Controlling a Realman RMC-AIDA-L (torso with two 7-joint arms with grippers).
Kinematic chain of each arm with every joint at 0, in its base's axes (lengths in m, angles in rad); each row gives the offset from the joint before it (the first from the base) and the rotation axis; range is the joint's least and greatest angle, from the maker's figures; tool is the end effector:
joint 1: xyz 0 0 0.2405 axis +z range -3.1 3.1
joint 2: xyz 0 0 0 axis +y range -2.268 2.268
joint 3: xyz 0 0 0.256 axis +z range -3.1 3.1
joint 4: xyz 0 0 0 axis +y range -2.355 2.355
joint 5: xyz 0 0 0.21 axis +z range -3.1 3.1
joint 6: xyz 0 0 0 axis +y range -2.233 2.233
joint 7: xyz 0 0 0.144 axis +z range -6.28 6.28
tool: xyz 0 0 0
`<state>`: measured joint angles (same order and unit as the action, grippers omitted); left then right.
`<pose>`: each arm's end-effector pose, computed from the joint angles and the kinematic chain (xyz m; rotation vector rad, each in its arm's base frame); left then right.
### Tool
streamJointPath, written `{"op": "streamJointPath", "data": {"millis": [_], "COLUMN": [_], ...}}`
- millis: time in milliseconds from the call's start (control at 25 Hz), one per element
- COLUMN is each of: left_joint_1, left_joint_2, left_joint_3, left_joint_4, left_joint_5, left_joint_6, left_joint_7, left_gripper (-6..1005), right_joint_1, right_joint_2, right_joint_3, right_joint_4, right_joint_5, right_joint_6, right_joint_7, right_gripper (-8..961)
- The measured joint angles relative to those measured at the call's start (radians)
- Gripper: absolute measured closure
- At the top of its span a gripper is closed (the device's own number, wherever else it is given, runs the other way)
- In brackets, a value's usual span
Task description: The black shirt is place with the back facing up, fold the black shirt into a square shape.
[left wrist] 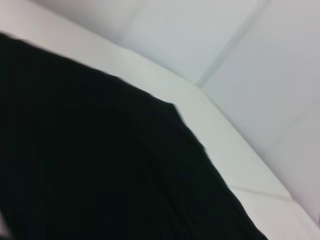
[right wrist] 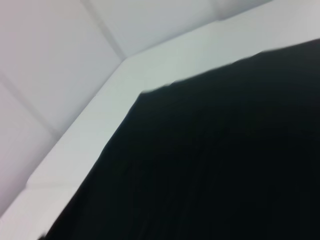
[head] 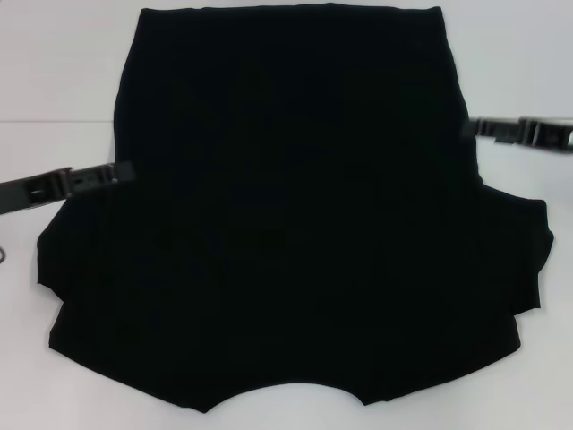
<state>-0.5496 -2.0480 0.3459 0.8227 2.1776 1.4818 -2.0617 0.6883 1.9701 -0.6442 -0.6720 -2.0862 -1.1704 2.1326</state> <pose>-0.3012 0.3573 0.0803 -2.1366 -1.4235 -0.7902 0.2637 0.4254 0.0647 -2.1534 1.3440 0.6385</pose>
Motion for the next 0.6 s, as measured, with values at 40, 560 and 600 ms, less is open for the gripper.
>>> {"op": "streamJointPath", "data": {"millis": [40,560,600], "left_joint_1": [0.007,0.046,0.046], "left_joint_2": [0.001,0.002,0.002], "left_joint_3": [-0.008,-0.079,-0.079], "left_joint_4": [0.007,0.010,0.010], "left_joint_5": [0.002,0.201,0.213], "left_joint_6": [-0.001,-0.127,-0.129], "left_joint_7": [-0.024,-0.220,-0.224], "left_gripper": [168,429,429], "right_joint_1": [0.008,0.065,0.066], "right_joint_2": [-0.012,-0.054,-0.054], "right_joint_3": [0.000,-0.008,-0.008], "right_joint_4": [0.000,-0.002,-0.002], "right_joint_5": [0.000,-0.001,-0.001], "right_joint_6": [0.014,0.022,0.022], "right_joint_7": [0.028,0.133,0.133], "right_gripper": [65,65,65]}}
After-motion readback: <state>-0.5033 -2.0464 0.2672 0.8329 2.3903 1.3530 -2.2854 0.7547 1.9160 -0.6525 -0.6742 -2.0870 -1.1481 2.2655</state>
